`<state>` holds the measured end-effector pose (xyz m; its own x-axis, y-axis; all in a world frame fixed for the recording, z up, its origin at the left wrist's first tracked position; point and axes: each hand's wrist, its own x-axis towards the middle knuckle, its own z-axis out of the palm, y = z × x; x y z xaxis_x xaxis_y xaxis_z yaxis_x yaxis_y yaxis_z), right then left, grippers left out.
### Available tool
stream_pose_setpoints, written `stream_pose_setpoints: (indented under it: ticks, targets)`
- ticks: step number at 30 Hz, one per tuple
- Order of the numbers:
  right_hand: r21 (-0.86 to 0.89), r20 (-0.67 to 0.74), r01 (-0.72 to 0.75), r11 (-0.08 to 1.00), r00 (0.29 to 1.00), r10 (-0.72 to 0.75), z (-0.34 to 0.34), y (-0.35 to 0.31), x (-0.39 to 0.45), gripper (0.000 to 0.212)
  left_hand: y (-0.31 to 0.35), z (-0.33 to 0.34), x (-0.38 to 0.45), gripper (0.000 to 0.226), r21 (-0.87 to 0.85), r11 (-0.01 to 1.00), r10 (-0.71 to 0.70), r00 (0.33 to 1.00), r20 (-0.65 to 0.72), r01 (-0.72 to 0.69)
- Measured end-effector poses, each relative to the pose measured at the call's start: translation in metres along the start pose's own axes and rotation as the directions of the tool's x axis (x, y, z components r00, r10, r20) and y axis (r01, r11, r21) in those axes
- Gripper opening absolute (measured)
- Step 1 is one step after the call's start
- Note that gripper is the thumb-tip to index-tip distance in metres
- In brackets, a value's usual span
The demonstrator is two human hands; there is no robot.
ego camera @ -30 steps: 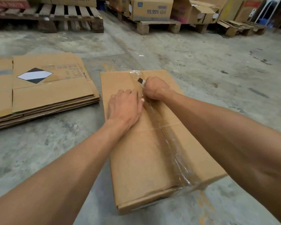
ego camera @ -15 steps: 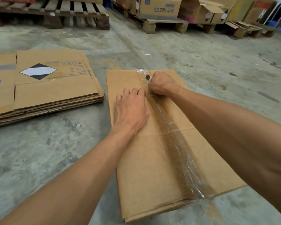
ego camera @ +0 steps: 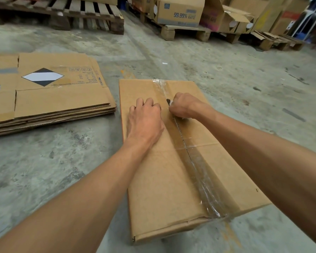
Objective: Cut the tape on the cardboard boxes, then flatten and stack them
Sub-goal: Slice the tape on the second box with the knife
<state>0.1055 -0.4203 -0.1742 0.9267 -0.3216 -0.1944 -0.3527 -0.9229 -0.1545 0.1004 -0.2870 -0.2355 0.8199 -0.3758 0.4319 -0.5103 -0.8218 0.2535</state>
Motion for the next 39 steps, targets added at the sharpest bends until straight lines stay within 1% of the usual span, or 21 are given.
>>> stream_pose_setpoints:
  ticks: [4, 9, 12, 14, 18, 20, 23, 24, 27, 28, 30, 33, 37, 39]
  targets:
    - [0.008, 0.040, -0.003, 1.000, 0.999, 0.002, -0.002, 0.007, -0.013, 0.032, 0.000, -0.001, 0.000, 0.028, 0.007, 1.000, 0.001, 1.000, -0.007, -0.001]
    - [0.053, 0.002, -0.018, 0.998, 1.000, 0.018, 0.008, 0.014, -0.031, 0.031, 0.000, -0.002, 0.000, 0.030, 0.015, 1.000, 0.007, 1.000, -0.008, -0.007]
    - [0.062, -0.003, -0.031, 0.998, 1.000, 0.031, 0.012, 0.018, -0.041, 0.027, 0.000, -0.001, 0.000, 0.031, 0.014, 1.000, 0.011, 1.000, -0.001, -0.011]
    - [0.076, 0.004, -0.033, 0.997, 0.999, 0.033, 0.015, 0.021, -0.048, 0.028, 0.000, 0.000, 0.000, 0.031, 0.012, 1.000, 0.018, 1.000, 0.004, -0.018]
    - [0.037, 0.039, -0.020, 0.999, 0.999, 0.019, 0.020, 0.023, -0.059, 0.016, -0.002, 0.001, 0.000, 0.032, -0.002, 1.000, 0.021, 1.000, 0.007, -0.021]
    - [0.071, 0.016, -0.033, 0.997, 0.999, 0.032, 0.017, 0.022, -0.061, 0.014, -0.002, 0.001, -0.001, 0.032, 0.003, 1.000, 0.023, 1.000, 0.004, -0.023]
    - [0.156, -0.080, -0.045, 0.987, 0.995, 0.058, 0.009, 0.021, -0.053, 0.015, -0.002, 0.000, -0.002, 0.033, -0.006, 1.000, 0.028, 1.000, 0.010, -0.028]
    - [0.160, -0.085, -0.049, 0.986, 0.994, 0.063, 0.008, 0.019, -0.051, 0.016, -0.002, 0.000, -0.002, 0.033, -0.006, 1.000, 0.029, 1.000, 0.011, -0.029]
    - [0.141, -0.046, -0.078, 0.987, 0.995, 0.085, 0.014, 0.014, -0.046, 0.032, -0.002, 0.000, -0.001, 0.033, -0.005, 1.000, 0.026, 1.000, 0.012, -0.026]
    - [0.138, -0.042, -0.081, 0.987, 0.995, 0.087, 0.016, 0.014, -0.046, 0.034, -0.002, 0.001, -0.001, 0.033, -0.004, 1.000, 0.026, 1.000, 0.012, -0.026]
    - [0.125, -0.035, -0.076, 0.989, 0.996, 0.081, 0.019, 0.016, -0.049, 0.027, -0.002, 0.001, 0.000, 0.033, 0.005, 0.999, 0.032, 0.999, 0.012, -0.032]
    - [0.082, 0.036, -0.067, 0.994, 0.997, 0.064, 0.014, 0.019, -0.058, 0.017, -0.002, 0.002, 0.001, 0.033, 0.011, 0.999, 0.045, 0.999, 0.016, -0.045]
    - [0.035, 0.067, -0.024, 0.999, 0.998, 0.021, 0.007, 0.021, -0.080, 0.014, -0.002, 0.002, 0.001, 0.033, -0.010, 0.998, 0.068, 0.997, 0.043, -0.068]
    - [0.018, 0.079, -0.025, 1.000, 0.997, 0.024, 0.010, 0.022, -0.092, 0.013, -0.001, 0.001, 0.001, 0.037, -0.007, 0.997, 0.080, 0.994, 0.073, -0.080]
